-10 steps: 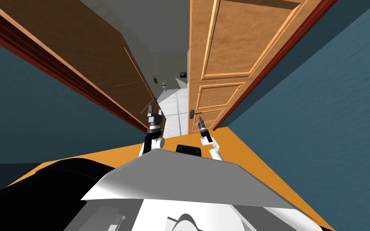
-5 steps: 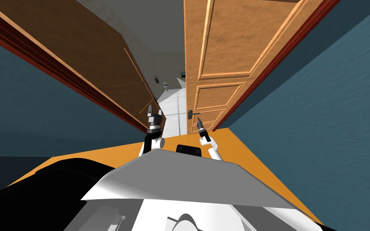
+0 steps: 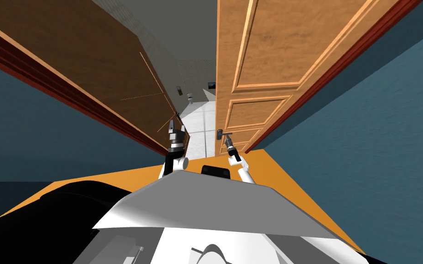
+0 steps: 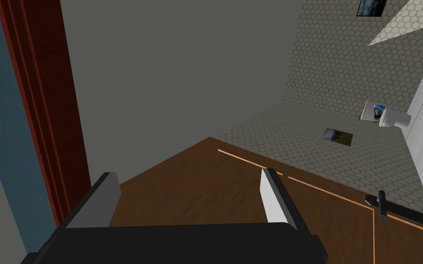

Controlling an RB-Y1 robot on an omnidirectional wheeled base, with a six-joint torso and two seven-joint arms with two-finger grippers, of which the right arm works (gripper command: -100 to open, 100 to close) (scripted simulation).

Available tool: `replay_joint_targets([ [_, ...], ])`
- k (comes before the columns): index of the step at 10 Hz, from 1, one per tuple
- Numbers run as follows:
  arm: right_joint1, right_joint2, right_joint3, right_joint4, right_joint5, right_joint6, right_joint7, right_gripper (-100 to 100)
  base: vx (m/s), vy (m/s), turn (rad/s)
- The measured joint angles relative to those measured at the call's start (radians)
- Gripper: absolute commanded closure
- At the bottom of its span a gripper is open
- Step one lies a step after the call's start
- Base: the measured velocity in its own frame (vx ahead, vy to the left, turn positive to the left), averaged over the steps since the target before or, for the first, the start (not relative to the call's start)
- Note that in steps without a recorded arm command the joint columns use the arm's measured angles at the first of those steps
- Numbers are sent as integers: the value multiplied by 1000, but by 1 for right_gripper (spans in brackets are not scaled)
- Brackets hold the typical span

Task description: Push the door open

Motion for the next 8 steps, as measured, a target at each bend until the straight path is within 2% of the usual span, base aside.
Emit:
replay_joint_targets([
  [3, -10, 8, -10, 16, 0, -4, 2, -100, 189, 39, 24],
  [4, -14, 12, -13, 23, -1, -7, 3, -100, 76, 18, 4],
  [5, -15, 13, -13, 24, -1, -8, 3, 100, -8, -3, -4],
  [8, -19, 12, -15, 21, -1, -7, 3, 100, -11, -4, 6],
])
